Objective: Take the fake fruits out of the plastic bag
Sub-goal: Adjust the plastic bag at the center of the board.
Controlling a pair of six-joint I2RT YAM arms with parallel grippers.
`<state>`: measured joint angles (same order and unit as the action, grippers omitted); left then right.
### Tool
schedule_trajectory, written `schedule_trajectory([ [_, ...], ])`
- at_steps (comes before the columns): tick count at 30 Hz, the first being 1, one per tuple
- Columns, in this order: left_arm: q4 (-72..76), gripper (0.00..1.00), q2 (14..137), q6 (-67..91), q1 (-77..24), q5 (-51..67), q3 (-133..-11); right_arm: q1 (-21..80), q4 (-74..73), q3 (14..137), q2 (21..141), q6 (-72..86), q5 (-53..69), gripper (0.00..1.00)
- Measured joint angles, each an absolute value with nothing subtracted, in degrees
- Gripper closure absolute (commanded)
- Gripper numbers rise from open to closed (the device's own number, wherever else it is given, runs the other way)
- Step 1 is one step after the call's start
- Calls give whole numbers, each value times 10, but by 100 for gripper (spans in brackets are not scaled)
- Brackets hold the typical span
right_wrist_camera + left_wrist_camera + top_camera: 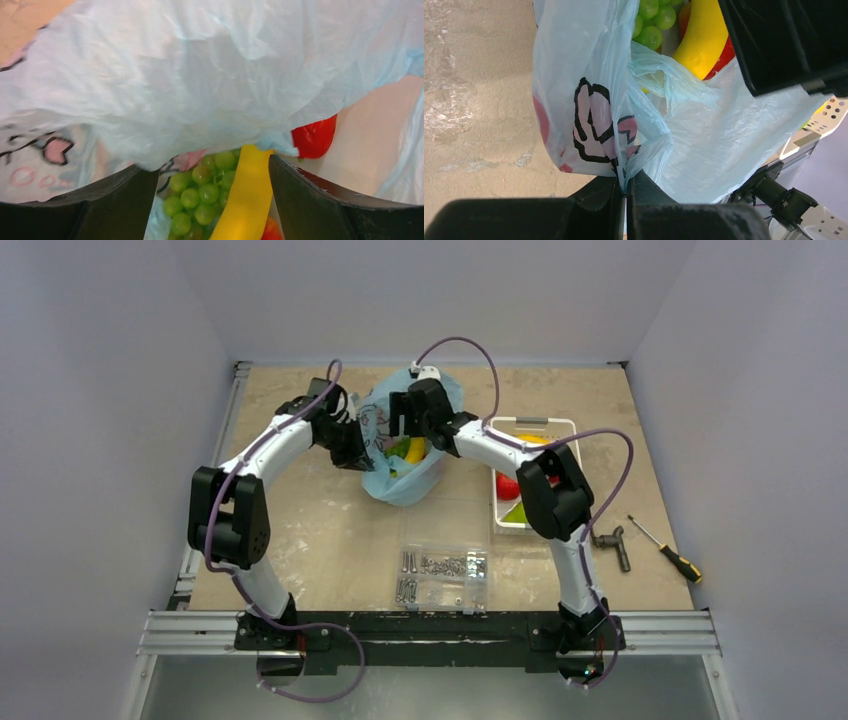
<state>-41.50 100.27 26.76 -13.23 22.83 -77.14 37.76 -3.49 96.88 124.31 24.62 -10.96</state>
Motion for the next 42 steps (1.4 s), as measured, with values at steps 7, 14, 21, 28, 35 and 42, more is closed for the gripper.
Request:
schedule_trajectory([
  [7,-402,100,990,272,-156,227,-765,392,-63,858,1125,254,-87,45],
  [14,-392,100,988,288,-193,220,-747,408,-45,728,1065,263,-82,63],
  [21,-385,100,1007,305,-202,203,-742,408,6,661,1078,270,-96,53],
  [28,-383,100,1049,310,-208,210,-742,408,19,661,1103,275,-102,43],
  [35,-383,100,1055,310,-208,217,-742,404,11,678,1093,278,-127,46],
  [42,-383,100,1056,310,-209,224,-743,400,13,697,1079,271,-142,54],
])
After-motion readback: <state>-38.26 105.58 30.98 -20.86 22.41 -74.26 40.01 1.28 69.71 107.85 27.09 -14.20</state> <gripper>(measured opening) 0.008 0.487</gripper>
